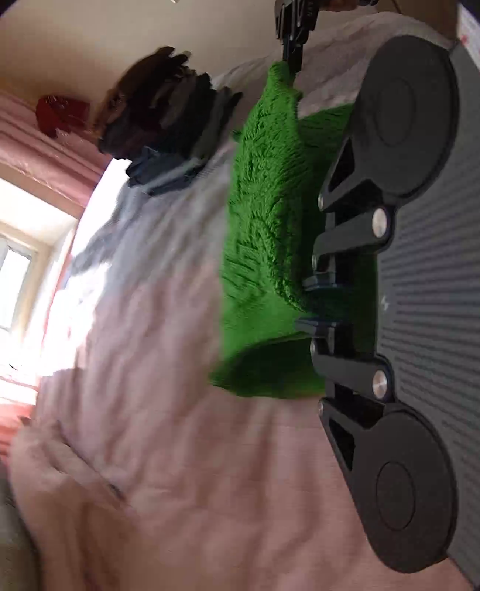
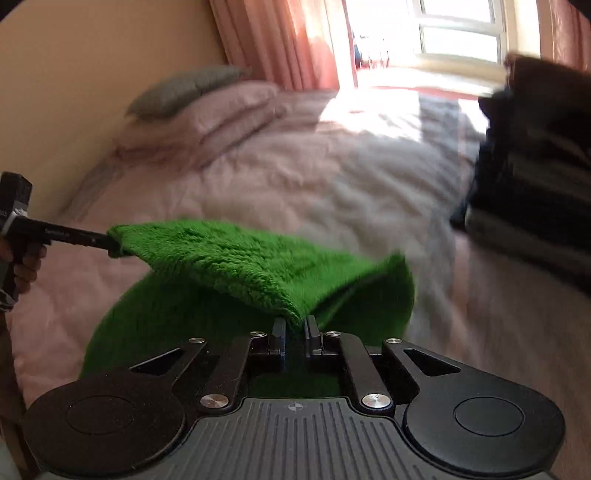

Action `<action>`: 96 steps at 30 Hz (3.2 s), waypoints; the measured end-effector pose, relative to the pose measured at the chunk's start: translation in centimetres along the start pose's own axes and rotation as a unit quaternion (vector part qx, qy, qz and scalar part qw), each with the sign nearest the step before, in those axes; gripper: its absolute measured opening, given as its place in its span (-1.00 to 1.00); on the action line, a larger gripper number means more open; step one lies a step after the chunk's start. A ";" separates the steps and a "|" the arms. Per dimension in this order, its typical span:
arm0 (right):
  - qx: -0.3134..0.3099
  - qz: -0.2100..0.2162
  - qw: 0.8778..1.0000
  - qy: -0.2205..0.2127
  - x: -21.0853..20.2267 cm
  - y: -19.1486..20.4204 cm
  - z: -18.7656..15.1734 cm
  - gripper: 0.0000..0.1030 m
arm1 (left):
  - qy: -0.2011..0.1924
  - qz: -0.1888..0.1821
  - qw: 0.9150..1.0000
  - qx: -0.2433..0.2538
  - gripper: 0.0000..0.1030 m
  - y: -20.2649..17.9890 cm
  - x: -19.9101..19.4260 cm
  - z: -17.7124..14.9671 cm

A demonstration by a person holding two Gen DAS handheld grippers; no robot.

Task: Organize objects
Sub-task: 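Grasp the vest hem with the right gripper and fold it toward the collar, then lay the folded hem onto the vest and open both grippers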

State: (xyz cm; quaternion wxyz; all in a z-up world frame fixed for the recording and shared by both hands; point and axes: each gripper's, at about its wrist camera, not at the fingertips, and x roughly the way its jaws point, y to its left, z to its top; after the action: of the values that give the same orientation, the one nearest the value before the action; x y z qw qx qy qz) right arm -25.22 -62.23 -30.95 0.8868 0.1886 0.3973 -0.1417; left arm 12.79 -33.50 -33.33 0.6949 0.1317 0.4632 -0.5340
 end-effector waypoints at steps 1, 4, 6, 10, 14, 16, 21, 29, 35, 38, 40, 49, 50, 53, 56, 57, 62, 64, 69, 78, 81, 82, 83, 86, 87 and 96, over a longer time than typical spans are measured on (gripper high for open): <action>0.022 -0.008 0.999 0.044 0.5 0.6 -2.0 -0.90 | 0.030 0.018 0.999 -0.019 -0.68 -0.1 0.2 -2.4; 0.136 -0.053 0.979 0.142 2.5 0.8 -6.6 -0.84 | 0.078 0.036 0.992 -0.087 -0.58 0.2 0.6 -7.4; 0.209 -0.056 0.967 0.134 2.7 0.5 -7.7 -0.66 | 0.076 0.040 0.990 -0.111 -0.39 0.0 0.7 -8.4; 0.365 0.019 0.930 0.046 3.2 -1.1 -8.0 0.16 | 0.027 0.021 0.986 -0.165 -0.06 0.6 1.3 -8.0; 0.489 0.058 0.870 -0.017 6.0 -2.8 -8.6 0.16 | -0.008 -0.005 0.965 -0.261 -0.05 2.8 3.5 -6.7; 0.529 0.065 0.845 -0.042 7.5 -3.3 -8.7 0.14 | -0.018 -0.014 0.954 -0.299 -0.07 3.6 4.6 -6.3; 0.563 0.056 0.822 -0.064 9.7 -4.1 -7.6 -0.89 | -0.022 -0.017 0.948 -0.317 -0.87 4.1 5.5 -6.0; 0.468 0.036 0.877 -0.103 3.2 -3.0 -6.2 -0.91 | -0.038 -0.011 0.975 -0.219 -0.87 1.1 0.0 -9.3; 0.474 0.020 0.878 -0.069 2.1 -2.1 -11.1 -0.91 | -0.016 0.014 0.978 -0.208 -0.87 0.0 0.1 -12.6; 0.451 0.018 0.890 -0.064 1.6 -1.2 -12.4 -0.91 | -0.024 0.028 0.978 -0.207 -0.87 0.3 0.2 -12.6; 0.443 0.019 0.894 -0.063 1.6 -0.9 -12.7 -0.91 | -0.032 0.034 0.980 -0.192 -0.87 0.2 0.0 -12.4; 0.316 -0.053 0.946 0.057 3.7 0.3 -10.5 -0.54 | 0.019 0.081 0.988 -0.133 -0.67 -0.2 0.7 -11.4; 0.294 -0.075 0.951 0.057 3.1 0.5 -9.4 -0.36 | 0.024 0.092 0.987 -0.127 -0.65 -0.3 0.3 -10.8; 0.216 -0.135 0.967 0.005 0.9 1.3 -5.9 -0.14 | 0.006 0.139 0.985 -0.100 -0.62 -0.4 -1.3 -8.5; 0.149 -0.152 0.976 -0.043 1.6 1.8 -2.2 -0.11 | -0.028 0.148 0.986 -0.065 -0.60 -0.5 -1.1 -5.1; 0.126 -0.152 0.979 -0.054 2.6 2.1 -1.0 -0.11 | -0.034 0.148 0.987 -0.047 -0.60 -0.9 -0.2 -3.9; 0.021 -0.151 0.987 -0.059 10.9 3.1 2.8 -0.11 | -0.066 0.147 0.985 0.068 -0.50 -3.5 6.4 0.8; -0.017 -0.171 0.984 -0.041 14.2 2.2 2.1 -0.10 | -0.045 0.170 0.980 0.088 -0.46 -2.8 9.6 0.9; 0.034 -0.113 0.992 -0.034 15.0 -2.6 -0.5 -0.09 | -0.021 0.161 0.984 0.078 -0.46 0.2 12.2 -0.9; 0.057 -0.093 0.993 -0.046 4.9 4.5 -2.6 -0.09 | -0.040 0.133 0.990 0.030 -0.51 -4.4 3.3 -4.1; 0.074 -0.082 0.994 0.000 5.3 6.7 -5.3 -0.09 | -0.007 0.125 0.992 0.023 -0.51 -6.3 2.6 -7.6; 0.083 -0.084 0.993 0.021 6.1 6.8 -6.2 -0.09 | 0.008 0.126 0.992 0.013 -0.51 -6.5 3.0 -8.6; 0.090 -0.088 0.991 0.044 7.0 6.8 -7.1 -0.09 | 0.026 0.143 0.989 0.002 -0.51 -6.7 3.5 -9.8; 0.073 -0.109 0.989 0.062 8.2 7.2 -8.3 -0.09 | 0.033 0.179 0.983 -0.001 -0.51 -8.0 3.7 -10.6; 0.074 -0.111 0.989 0.067 8.0 7.4 -7.9 -0.09 | 0.040 0.185 0.982 -0.006 -0.50 -8.5 3.5 -10.3; 0.148 -0.073 0.983 0.081 2.0 7.7 -5.6 0.22 | 0.107 0.226 0.968 -0.033 -0.18 -12.8 -0.5 -9.3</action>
State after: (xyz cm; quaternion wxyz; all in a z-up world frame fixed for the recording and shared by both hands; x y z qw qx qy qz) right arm -24.46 -53.05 -34.24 0.8010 0.2992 0.4554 -0.2480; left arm -2.92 -31.93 -33.95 0.7476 0.2668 0.5105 -0.3305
